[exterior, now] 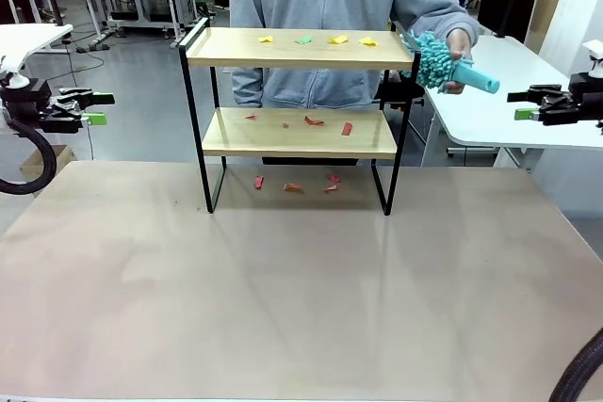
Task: Clean the shelf.
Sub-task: Pick up the Duster handed by the human.
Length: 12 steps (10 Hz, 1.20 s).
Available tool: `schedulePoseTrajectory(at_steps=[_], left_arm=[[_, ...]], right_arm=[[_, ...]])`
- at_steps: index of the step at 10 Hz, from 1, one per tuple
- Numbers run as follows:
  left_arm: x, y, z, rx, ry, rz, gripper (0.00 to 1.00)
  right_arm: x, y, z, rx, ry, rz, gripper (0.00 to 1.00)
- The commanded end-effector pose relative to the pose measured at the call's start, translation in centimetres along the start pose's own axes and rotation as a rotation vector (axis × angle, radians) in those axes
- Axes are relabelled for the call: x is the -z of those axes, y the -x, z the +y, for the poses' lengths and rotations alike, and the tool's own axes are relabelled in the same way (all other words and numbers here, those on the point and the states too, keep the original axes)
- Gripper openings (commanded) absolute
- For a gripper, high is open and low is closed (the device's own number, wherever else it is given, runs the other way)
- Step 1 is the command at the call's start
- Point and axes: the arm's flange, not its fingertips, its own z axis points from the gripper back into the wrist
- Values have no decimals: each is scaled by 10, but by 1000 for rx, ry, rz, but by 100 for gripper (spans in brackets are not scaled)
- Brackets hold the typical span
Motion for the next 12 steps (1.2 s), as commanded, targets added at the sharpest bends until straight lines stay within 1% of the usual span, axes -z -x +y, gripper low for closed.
schedulePoseTrajectory(at_steps=[1, 2, 3, 4, 5, 6, 7, 8, 9, 10, 11, 12], left_arm=[[0, -2, 0, 3, 3, 2, 100], [0, -2, 0, 3, 3, 2, 100], [0, -2, 0, 3, 3, 2, 100], [0, -2, 0, 3, 3, 2, 100], [0, -2, 0, 3, 3, 2, 100], [0, -2, 0, 3, 3, 2, 100], [0, -2, 0, 3, 3, 2, 100], [0, -2, 0, 3, 3, 2, 100], [0, -2, 0, 3, 3, 2, 100], [0, -2, 0, 3, 3, 2, 100], [0, -2, 0, 3, 3, 2, 100], [0, -2, 0, 3, 3, 2, 100]], right_arm=[[0, -41, 15, 30, 125, 67, 100], [0, -63, 21, 70, 199, 83, 100], [2, -84, 24, 85, 281, 121, 100], [8, -107, 31, 100, 324, 192, 100], [14, -129, 43, 155, 358, 220, 100], [19, -150, 54, 164, 470, 299, 100], [23, -170, 66, 213, 552, 363, 100], [30, -190, 77, 262, 586, 399, 100], [30, -202, 83, 316, 570, 441, 100], [27, -204, 83, 342, 604, 468, 100], [23, -200, 74, 324, 492, 303, 100], [26, -204, 78, 260, 604, 433, 100]])
